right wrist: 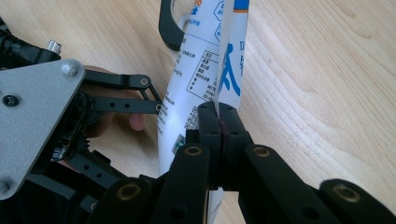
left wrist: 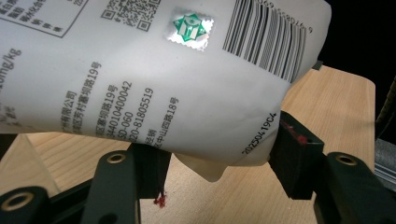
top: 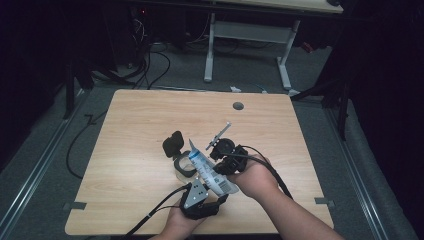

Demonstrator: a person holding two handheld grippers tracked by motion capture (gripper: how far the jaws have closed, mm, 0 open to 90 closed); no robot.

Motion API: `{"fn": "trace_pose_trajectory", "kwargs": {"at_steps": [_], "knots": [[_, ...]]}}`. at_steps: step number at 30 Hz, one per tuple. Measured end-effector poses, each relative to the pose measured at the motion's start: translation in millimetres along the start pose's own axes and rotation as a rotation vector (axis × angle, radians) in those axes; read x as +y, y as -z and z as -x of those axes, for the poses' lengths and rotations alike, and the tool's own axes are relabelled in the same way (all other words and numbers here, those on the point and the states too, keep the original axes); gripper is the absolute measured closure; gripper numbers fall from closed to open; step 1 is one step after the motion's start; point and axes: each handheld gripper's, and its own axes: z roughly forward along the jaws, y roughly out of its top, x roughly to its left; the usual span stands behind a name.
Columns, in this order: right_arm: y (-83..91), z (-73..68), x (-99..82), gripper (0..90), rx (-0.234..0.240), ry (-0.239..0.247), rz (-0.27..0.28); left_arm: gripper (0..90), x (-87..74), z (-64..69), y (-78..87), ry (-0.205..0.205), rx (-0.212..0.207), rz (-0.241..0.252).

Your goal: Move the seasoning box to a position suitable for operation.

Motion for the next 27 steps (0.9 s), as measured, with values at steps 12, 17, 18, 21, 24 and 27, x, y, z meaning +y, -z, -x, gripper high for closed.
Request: {"fn": "trace_pose_trajectory", "kwargs": {"at_steps": [12, 17, 18, 21, 24, 27], "knots": [[-3.6, -3.1, 11.6, 90.0, -0.001, 0.025, -0.015, 44.4, -0.7, -0.3, 6.3, 0.001, -0.003, -0.002], [-3.6, -2.4, 12.4, 90.0, -0.007, 0.031, -0.014, 44.7, -0.6, 1.4, 6.7, -0.011, 0.002, 0.004], [-3.5, -2.3, 12.7, 90.0, -0.008, 0.031, -0.015, 44.8, -0.4, 1.4, 6.8, -0.01, 0.002, 0.004], [-3.5, -2.6, 13.6, 90.0, -0.008, 0.03, -0.015, 45.2, -0.1, 1.0, 6.8, -0.007, 0.005, 0.006], [-3.7, -2.5, 14.6, 90.0, -0.011, 0.036, -0.014, 45.5, 0.3, 0.8, 6.9, -0.005, 0.006, 0.007], [-3.4, -2.3, 15.6, 90.0, -0.012, 0.037, -0.017, 45.9, 1.0, 0.6, 7.3, -0.004, 0.008, 0.009]]}}
